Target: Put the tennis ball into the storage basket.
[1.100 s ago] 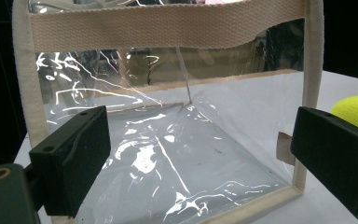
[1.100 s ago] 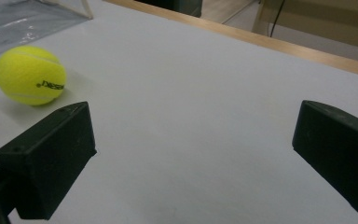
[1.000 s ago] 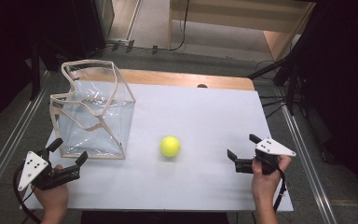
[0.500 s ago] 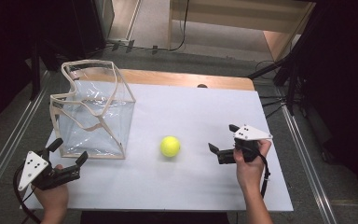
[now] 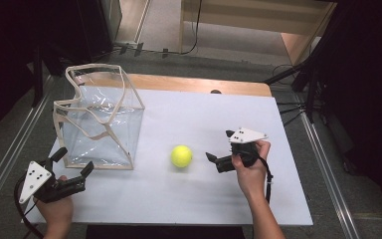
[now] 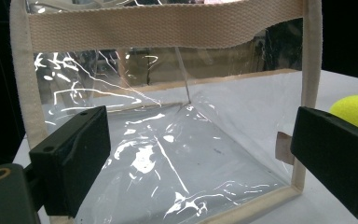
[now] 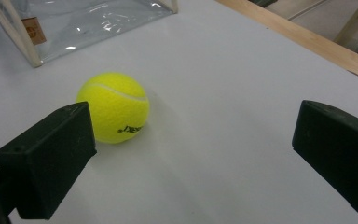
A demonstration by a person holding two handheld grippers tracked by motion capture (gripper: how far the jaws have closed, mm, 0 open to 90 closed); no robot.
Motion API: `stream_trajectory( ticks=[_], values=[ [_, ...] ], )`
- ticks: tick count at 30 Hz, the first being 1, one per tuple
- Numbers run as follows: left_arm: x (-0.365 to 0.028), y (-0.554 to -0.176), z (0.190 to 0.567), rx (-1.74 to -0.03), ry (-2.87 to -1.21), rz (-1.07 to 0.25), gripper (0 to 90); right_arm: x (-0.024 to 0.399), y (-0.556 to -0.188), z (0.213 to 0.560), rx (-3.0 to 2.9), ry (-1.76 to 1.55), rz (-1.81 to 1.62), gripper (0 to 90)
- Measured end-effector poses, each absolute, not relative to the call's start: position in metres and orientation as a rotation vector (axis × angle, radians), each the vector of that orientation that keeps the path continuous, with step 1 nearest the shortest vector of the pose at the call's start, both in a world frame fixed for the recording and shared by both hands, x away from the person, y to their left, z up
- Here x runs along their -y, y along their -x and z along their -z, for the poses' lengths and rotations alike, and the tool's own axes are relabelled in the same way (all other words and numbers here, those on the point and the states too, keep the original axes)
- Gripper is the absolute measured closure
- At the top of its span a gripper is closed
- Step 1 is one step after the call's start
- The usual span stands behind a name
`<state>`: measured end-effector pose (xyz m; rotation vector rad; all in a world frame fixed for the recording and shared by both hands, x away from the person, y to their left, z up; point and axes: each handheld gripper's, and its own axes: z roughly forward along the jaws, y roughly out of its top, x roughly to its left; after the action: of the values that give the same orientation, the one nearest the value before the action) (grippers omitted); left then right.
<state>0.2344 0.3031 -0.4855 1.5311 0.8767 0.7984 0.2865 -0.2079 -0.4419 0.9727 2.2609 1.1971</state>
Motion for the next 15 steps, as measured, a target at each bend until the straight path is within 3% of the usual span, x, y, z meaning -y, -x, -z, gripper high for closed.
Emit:
stream_trajectory(
  ticks=[15],
  values=[
    [-0.303, -0.235, 0.486, -0.878, -1.528, -0.796, 5.4, 0.170, -0.302, 0.450, -2.413, -0.901, -1.158, 0.0]
  ],
)
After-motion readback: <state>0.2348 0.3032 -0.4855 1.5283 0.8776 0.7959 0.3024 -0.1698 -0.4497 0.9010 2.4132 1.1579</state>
